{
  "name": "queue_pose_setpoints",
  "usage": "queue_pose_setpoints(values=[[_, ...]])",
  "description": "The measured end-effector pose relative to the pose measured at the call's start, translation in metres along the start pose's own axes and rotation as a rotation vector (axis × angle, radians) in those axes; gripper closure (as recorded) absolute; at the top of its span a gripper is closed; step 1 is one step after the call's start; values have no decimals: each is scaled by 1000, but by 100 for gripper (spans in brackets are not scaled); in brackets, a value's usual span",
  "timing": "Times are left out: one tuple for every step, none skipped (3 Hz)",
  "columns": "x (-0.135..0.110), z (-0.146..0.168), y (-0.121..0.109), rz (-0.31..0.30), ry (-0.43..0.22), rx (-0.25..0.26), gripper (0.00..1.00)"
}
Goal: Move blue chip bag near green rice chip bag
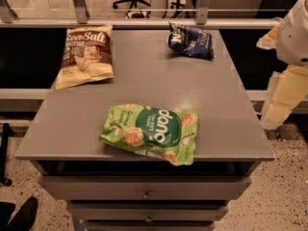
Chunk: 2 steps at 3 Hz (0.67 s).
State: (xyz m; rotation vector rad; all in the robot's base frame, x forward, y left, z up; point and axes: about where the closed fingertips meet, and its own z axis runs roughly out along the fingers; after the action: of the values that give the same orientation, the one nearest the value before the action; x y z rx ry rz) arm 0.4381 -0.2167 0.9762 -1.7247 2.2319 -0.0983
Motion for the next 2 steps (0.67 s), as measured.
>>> queue_pose_setpoints(values=[[0,0,0,0,0,0,0],[-5,10,-10,11,-36,15,0]])
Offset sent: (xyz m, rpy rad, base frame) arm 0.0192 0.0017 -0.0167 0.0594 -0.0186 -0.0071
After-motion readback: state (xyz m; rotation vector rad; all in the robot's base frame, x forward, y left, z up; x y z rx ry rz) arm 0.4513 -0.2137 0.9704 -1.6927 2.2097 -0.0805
